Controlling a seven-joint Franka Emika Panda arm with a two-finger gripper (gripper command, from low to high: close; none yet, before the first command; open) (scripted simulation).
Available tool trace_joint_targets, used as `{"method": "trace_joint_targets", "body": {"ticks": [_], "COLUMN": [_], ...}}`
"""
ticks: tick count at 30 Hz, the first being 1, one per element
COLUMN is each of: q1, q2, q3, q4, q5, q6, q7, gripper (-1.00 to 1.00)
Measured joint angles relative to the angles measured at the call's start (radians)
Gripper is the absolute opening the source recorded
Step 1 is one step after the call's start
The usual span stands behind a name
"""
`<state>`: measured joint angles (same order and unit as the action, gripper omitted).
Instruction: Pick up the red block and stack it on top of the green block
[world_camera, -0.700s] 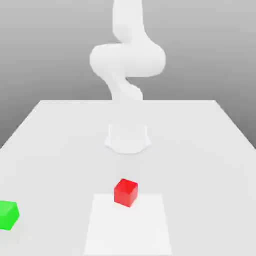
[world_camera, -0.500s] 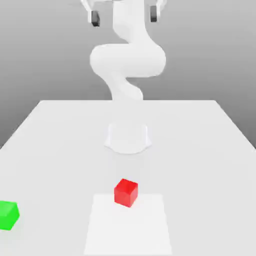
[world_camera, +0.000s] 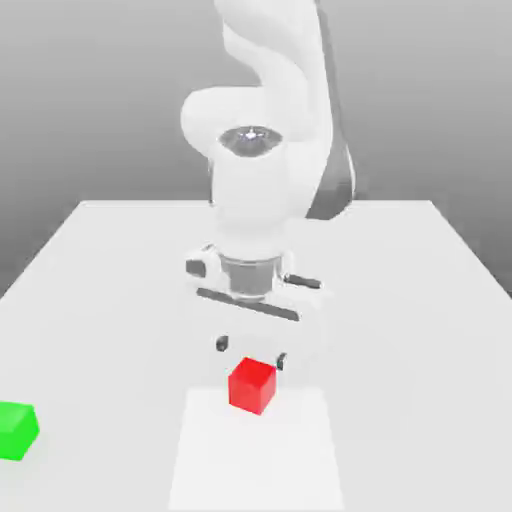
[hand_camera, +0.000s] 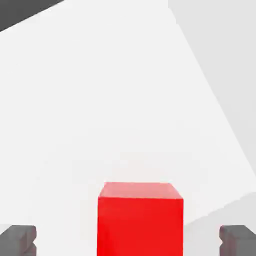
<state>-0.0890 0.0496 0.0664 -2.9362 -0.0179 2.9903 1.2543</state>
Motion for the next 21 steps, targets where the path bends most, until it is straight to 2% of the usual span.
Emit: {"method": "trace_joint_targets", "body": {"ticks": [2,3,10,18,21], "q1": [0.023,0.033,0.036,0.028,-0.021], "q2": [0.076,0.107,0.112,-0.149,-0.138], "q3": [-0.03,-0.041,-0.044,-0.016,-0.063], "q4": [0.008,0.012,0.012,-0.025,0.048], "q5": [-0.026,-0.033,-0.038,0.035,0.019], "q6": [0.065,0.091,0.097,-0.127,-0.191], "q7": [0.021,0.027,0.031,-0.02,-0.047], "gripper": [0.0,-1.0,-1.0,-1.0,-1.0]}}
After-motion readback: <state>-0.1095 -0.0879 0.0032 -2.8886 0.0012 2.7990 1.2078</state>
